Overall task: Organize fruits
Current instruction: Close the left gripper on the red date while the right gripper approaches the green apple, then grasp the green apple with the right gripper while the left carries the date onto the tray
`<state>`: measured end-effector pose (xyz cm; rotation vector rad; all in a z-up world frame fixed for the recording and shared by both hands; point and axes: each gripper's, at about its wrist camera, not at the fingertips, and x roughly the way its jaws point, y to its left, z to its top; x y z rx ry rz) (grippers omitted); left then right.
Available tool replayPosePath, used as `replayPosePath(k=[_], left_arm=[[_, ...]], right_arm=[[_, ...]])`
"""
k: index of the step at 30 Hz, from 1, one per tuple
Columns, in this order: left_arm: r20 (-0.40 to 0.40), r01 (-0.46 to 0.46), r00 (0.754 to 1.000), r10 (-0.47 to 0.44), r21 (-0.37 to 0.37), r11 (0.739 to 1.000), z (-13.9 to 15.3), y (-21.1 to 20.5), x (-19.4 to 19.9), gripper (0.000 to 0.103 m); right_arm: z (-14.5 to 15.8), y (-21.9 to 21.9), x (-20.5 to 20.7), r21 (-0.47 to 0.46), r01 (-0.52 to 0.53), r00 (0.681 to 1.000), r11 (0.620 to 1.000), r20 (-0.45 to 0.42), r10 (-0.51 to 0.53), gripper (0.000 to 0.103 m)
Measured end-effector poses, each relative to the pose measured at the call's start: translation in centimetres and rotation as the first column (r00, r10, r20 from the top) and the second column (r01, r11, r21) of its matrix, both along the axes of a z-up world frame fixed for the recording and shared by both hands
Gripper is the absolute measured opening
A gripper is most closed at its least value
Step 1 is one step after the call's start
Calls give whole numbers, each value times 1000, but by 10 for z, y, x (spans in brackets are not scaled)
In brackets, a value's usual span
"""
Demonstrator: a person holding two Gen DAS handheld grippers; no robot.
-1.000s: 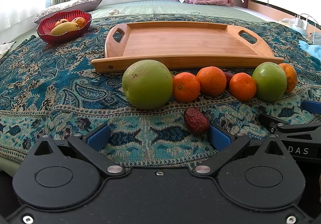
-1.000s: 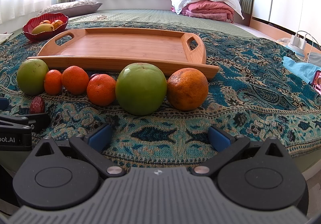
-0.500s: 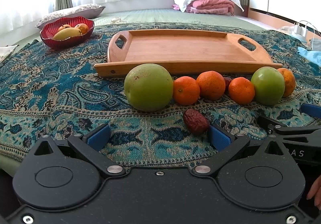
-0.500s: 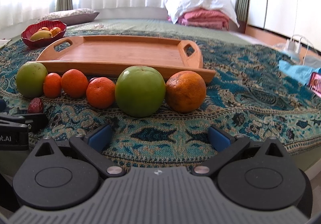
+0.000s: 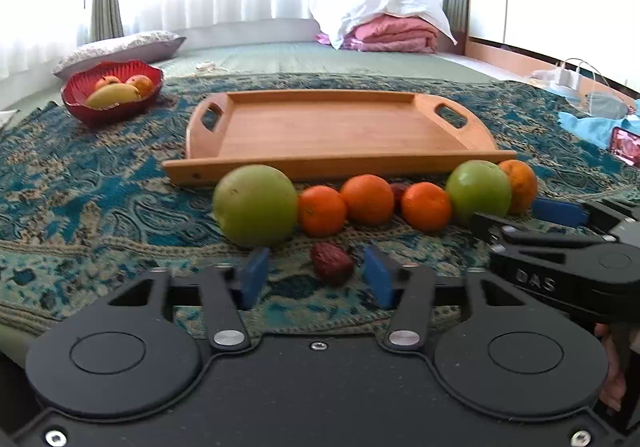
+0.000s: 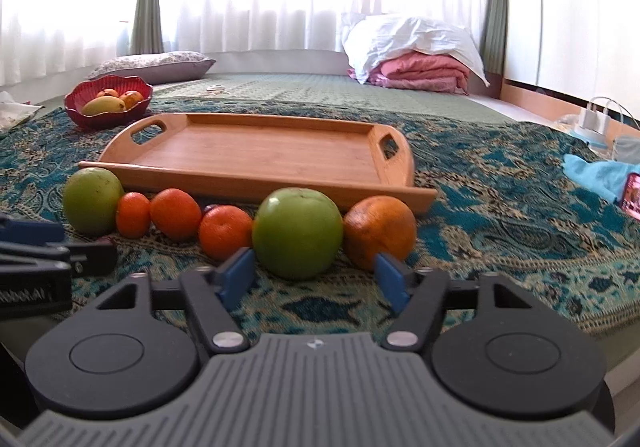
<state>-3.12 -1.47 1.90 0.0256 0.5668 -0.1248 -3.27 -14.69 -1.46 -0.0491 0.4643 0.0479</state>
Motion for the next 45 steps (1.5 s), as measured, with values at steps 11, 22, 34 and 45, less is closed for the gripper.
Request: replayPosePath(k=[11,22,34,45], left_arm=[[-19,28,999,-28,-22,999,-15,-4,11,33],[-1,27,1000,-27,-46,999,-12,-2,19,20],[60,26,998,-24,-30,999,5,-2,18,20],[115,-17,993,22,-40,999,39,10,45,20]], right_arm=[[-5,9,19,-51,-64,998,997,-12,64,70],[-5,-7,40,50,-107,993,993,-34,109,71],[-7,-5,48,97,-72,997,993,-19,75,58],[12,-10,43,114,-41,998,993,44,36,55]])
